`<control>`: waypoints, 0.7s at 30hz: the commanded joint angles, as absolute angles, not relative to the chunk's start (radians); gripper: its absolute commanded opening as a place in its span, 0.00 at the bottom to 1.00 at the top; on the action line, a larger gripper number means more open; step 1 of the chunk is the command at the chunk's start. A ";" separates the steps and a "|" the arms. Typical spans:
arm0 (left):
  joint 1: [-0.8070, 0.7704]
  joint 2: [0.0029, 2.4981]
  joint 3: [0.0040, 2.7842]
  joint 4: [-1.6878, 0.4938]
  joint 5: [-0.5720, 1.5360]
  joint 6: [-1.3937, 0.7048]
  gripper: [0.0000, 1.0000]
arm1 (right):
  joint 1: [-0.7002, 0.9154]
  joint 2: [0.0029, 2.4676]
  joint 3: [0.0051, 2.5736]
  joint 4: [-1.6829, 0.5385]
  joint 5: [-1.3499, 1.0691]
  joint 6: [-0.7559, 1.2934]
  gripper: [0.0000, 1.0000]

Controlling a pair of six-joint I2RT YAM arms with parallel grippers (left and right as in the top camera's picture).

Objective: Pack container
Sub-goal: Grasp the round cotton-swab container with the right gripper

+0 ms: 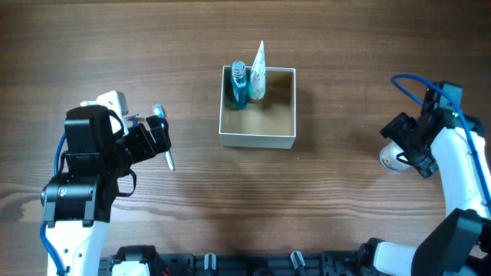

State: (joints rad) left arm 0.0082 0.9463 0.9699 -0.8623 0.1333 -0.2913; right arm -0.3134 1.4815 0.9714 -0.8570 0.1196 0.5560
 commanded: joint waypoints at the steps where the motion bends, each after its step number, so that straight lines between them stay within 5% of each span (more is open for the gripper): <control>1: 0.004 0.949 0.989 -0.862 0.152 -0.297 1.00 | -0.316 1.484 0.899 -0.777 0.115 0.550 1.00; 11: 0.004 0.949 0.989 -0.863 0.152 -0.297 1.00 | -0.316 1.484 0.877 -0.715 0.202 0.548 0.98; 16: 0.004 0.949 0.989 -0.866 0.152 -0.296 1.00 | -0.316 1.484 0.877 -0.716 0.202 0.522 0.72; 21: 0.004 0.949 0.989 -0.870 0.152 -0.296 1.00 | -0.316 1.484 0.877 -0.719 0.202 0.523 0.66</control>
State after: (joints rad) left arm 0.0082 0.9463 0.9699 -0.8677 0.1333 -0.2913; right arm -0.3134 1.4818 0.8791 -0.7166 0.1818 0.5297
